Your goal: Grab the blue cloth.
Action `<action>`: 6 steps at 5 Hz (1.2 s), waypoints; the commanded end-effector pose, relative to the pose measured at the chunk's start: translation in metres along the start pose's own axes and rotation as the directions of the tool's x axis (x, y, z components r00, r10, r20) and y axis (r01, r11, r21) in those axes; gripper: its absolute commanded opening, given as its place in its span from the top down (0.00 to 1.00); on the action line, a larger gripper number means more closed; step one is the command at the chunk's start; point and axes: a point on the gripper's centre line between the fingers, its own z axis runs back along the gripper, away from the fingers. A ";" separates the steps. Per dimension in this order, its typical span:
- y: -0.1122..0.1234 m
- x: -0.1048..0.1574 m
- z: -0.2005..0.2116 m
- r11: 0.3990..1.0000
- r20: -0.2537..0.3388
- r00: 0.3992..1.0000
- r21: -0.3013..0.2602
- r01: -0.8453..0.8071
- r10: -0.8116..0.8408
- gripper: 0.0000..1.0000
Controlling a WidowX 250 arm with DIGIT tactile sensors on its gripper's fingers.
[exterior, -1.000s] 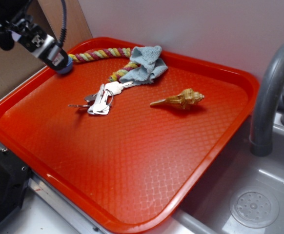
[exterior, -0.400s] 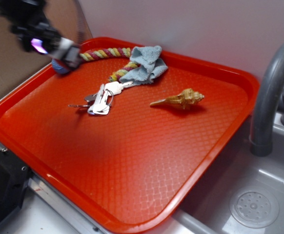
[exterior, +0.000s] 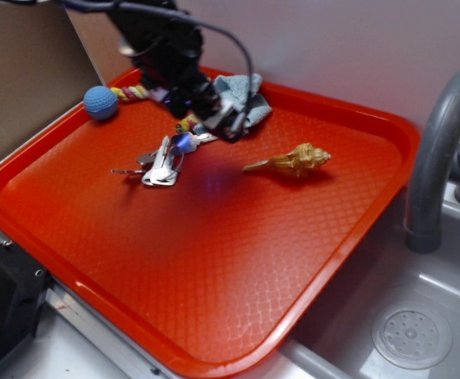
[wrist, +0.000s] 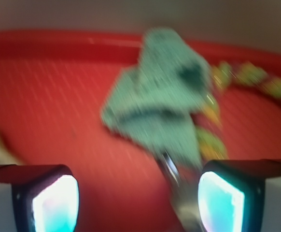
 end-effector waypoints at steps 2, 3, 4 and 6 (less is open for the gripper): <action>0.023 0.050 -0.014 0.996 0.046 0.995 0.010 -0.089 0.088 0.00; 0.019 0.055 -0.041 0.997 -0.013 0.997 -0.010 -0.075 0.074 0.00; 0.007 0.050 -0.058 0.996 -0.065 0.996 -0.070 -0.063 0.058 0.00; -0.008 0.020 -0.028 0.990 -0.149 0.988 -0.131 -0.056 0.036 1.00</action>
